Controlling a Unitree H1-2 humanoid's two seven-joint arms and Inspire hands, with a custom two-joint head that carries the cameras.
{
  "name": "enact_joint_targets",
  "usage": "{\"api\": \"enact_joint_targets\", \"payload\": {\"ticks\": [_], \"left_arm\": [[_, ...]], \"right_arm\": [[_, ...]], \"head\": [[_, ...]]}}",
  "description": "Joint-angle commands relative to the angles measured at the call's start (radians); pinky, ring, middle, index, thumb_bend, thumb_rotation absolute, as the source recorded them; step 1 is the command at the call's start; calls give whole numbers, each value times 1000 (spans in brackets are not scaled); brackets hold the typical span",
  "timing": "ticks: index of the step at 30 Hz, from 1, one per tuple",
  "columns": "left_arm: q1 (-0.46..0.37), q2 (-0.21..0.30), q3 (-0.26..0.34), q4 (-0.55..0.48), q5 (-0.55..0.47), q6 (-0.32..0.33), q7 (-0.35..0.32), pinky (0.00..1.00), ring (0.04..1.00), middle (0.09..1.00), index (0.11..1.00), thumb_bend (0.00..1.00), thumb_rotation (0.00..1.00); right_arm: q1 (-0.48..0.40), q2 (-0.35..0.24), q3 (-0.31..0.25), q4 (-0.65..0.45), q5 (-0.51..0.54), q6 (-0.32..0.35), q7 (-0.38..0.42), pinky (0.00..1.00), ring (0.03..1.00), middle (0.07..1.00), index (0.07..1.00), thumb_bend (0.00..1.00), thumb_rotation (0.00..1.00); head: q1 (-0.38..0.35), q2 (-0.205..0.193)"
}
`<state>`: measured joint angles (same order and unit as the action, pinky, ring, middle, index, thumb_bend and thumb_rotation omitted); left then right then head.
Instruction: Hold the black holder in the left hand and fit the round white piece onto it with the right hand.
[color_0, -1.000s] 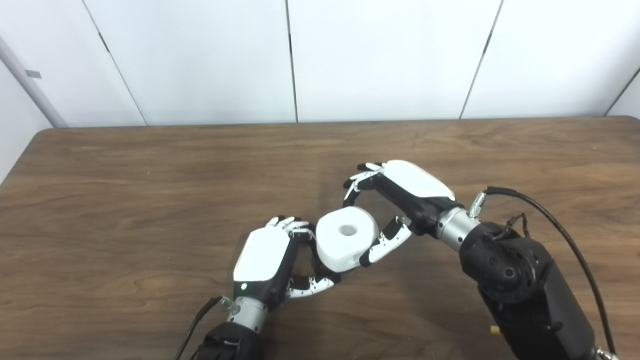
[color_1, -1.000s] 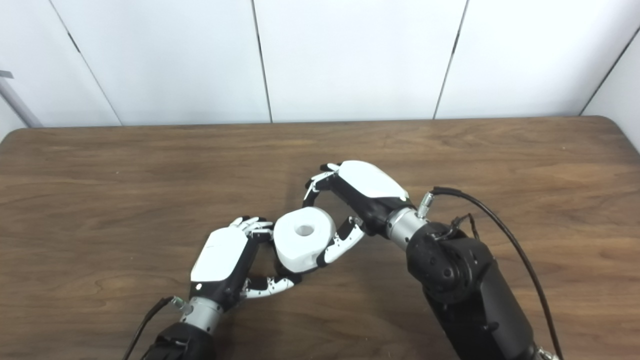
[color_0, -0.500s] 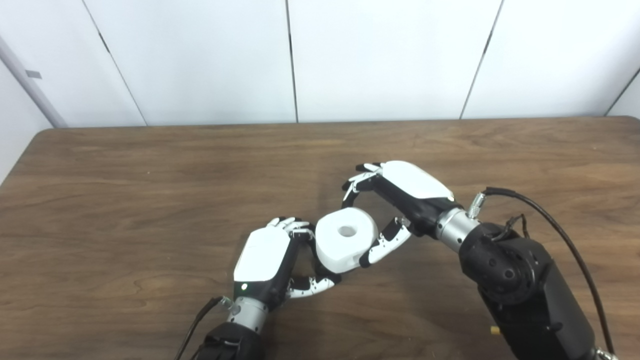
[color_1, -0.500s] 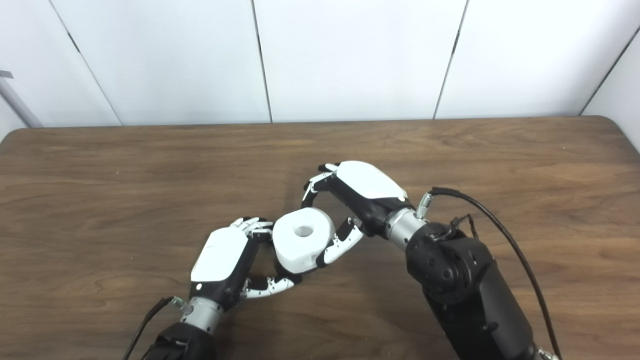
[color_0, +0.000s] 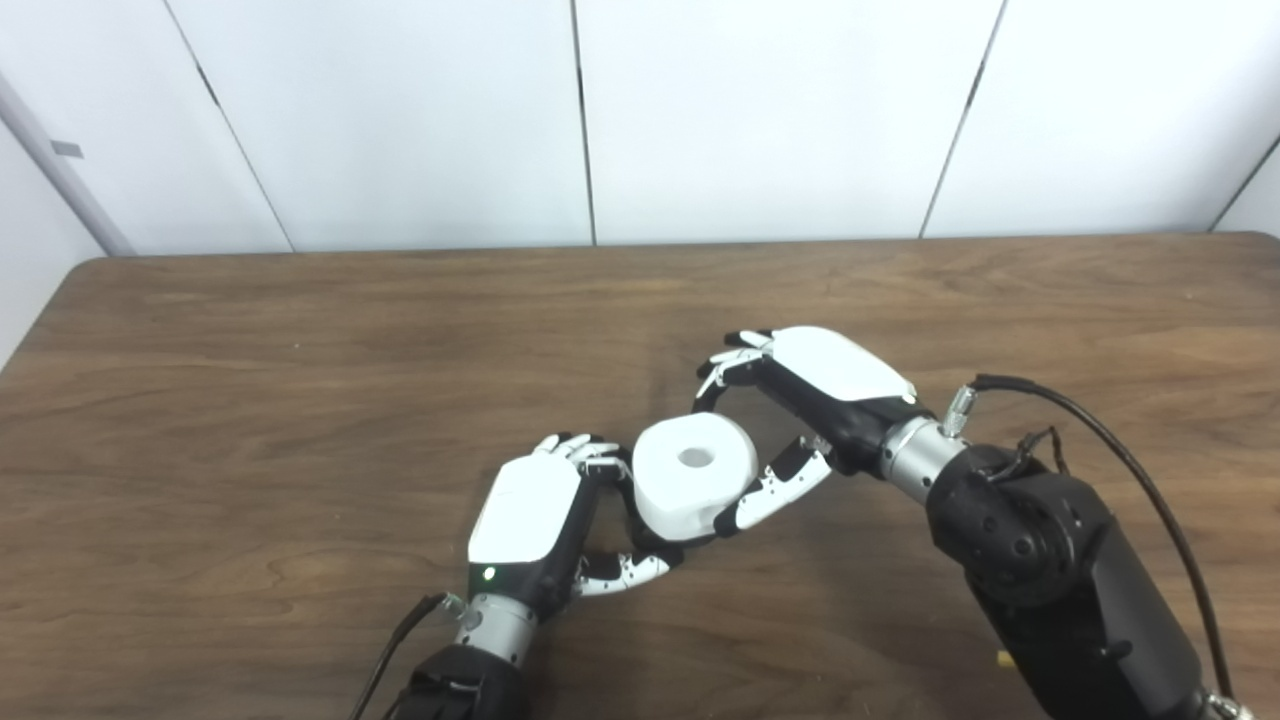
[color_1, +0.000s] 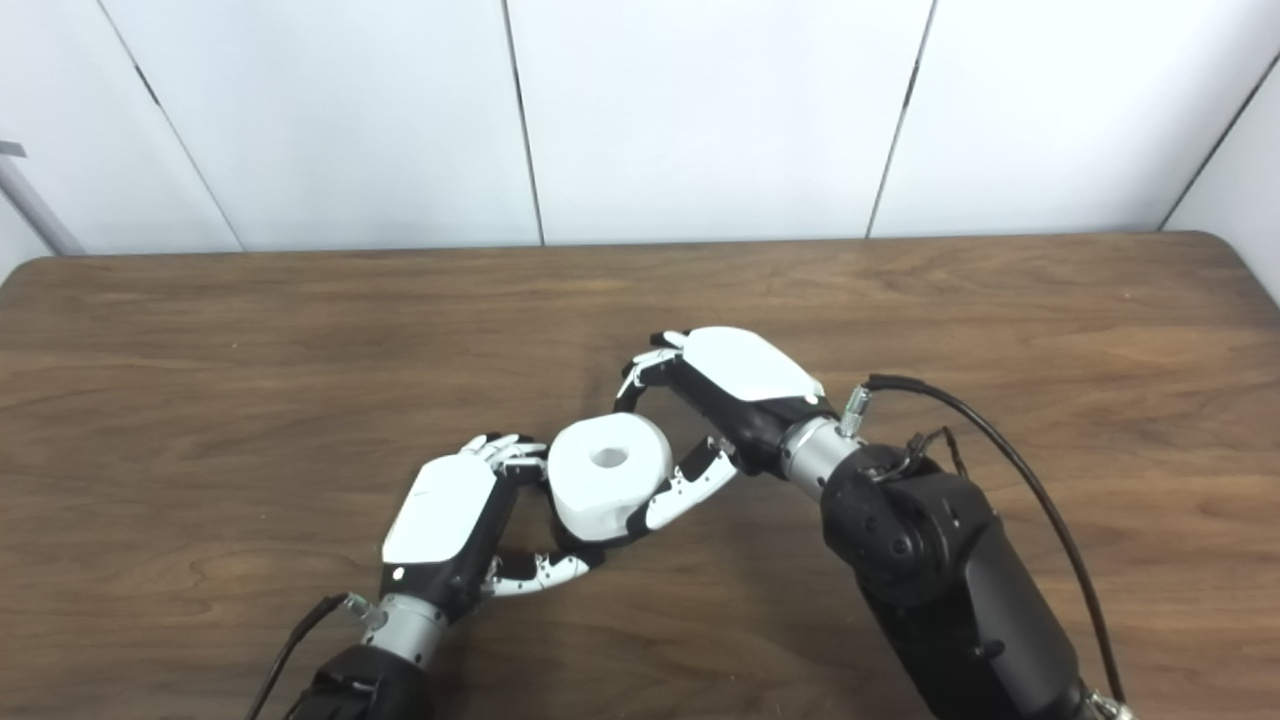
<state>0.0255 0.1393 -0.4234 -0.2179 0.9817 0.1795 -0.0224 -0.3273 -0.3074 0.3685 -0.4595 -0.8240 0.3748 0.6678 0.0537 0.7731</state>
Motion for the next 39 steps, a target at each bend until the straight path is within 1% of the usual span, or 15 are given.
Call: {"api": "enact_joint_targets", "payload": {"ticks": [1, 9, 12, 15, 16, 17, 19, 24, 25, 28, 31, 35, 36, 39], "left_arm": [[3, -8, -10, 22, 4, -1, -15, 923, 863, 770, 488, 521, 50], [2, -6, -11, 14, 11, 15, -29, 937, 874, 778, 492, 523, 62], [1, -3, -11, 12, 10, 16, -33, 940, 877, 782, 494, 523, 69], [-1, -1, -12, 9, 17, 25, -47, 941, 878, 787, 496, 522, 76], [-2, 0, -13, 8, 21, 30, -53, 943, 880, 792, 592, 724, 158], [-3, 0, -13, 6, 22, 35, -61, 946, 883, 797, 638, 802, 199], [-5, -1, -11, 2, 22, 44, -72, 951, 892, 812, 703, 892, 242], [-9, -2, 1, -5, -6, 50, -74, 956, 899, 841, 792, 982, 304], [-11, -2, 6, -7, -16, 52, -77, 957, 899, 842, 794, 984, 306], [-14, -3, 30, -30, -66, 68, -111, 976, 916, 859, 821, 1000, 310], [-17, -7, 59, -63, -119, 102, -165, 996, 949, 886, 848, 1000, 303], [-19, -1, 99, -101, -190, 134, -220, 1000, 955, 887, 803, 1000, 285], [-18, 0, 111, -110, -210, 144, -232, 986, 956, 884, 767, 1000, 274], [-17, 5, 137, -135, -236, 169, -255, 914, 948, 876, 706, 1000, 264]], "right_arm": [[-39, -2, -8, -18, -8, -12, -4, 1000, 977, 883, 693, 1000, 378], [-44, -2, -12, -22, -12, 9, 20, 1000, 1000, 930, 752, 1000, 408], [-49, -7, -11, -26, -20, 13, 40, 1000, 1000, 958, 794, 1000, 417], [-54, -12, -12, -25, -26, 10, 53, 1000, 1000, 986, 839, 1000, 449], [-55, -12, -14, -25, -27, 14, 59, 1000, 1000, 992, 852, 1000, 456], [-57, -12, -15, -24, -28, 16, 64, 1000, 1000, 996, 866, 1000, 458], [-62, -13, -17, -24, -30, 28, 84, 1000, 1000, 1000, 889, 1000, 454], [-75, -25, -21, -34, -28, 58, 134, 1000, 1000, 1000, 917, 1000, 437], [-77, -27, -20, -35, -29, 63, 141, 1000, 1000, 1000, 917, 1000, 437], [-77, -38, -24, -37, -29, 67, 151, 1000, 1000, 1000, 917, 1000, 435], [-74, -48, -29, -37, -29, 64, 147, 1000, 1000, 1000, 916, 1000, 442], [-68, -54, -39, -29, -26, 60, 139, 1000, 1000, 1000, 921, 1000, 466], [-66, -55, -41, -27, -25, 58, 137, 1000, 1000, 1000, 923, 1000, 478], [-61, -56, -50, -22, -19, 53, 127, 1000, 1000, 1000, 922, 1000, 492]], "head": [[-1, 2], [-4, 0], [-5, -1], [-6, -3], [-6, -3], [-5, -4], [-6, -6], [-4, -7], [0, -9], [4, -13], [6, -16], [11, -21], [13, -23], [16, -27]]}}
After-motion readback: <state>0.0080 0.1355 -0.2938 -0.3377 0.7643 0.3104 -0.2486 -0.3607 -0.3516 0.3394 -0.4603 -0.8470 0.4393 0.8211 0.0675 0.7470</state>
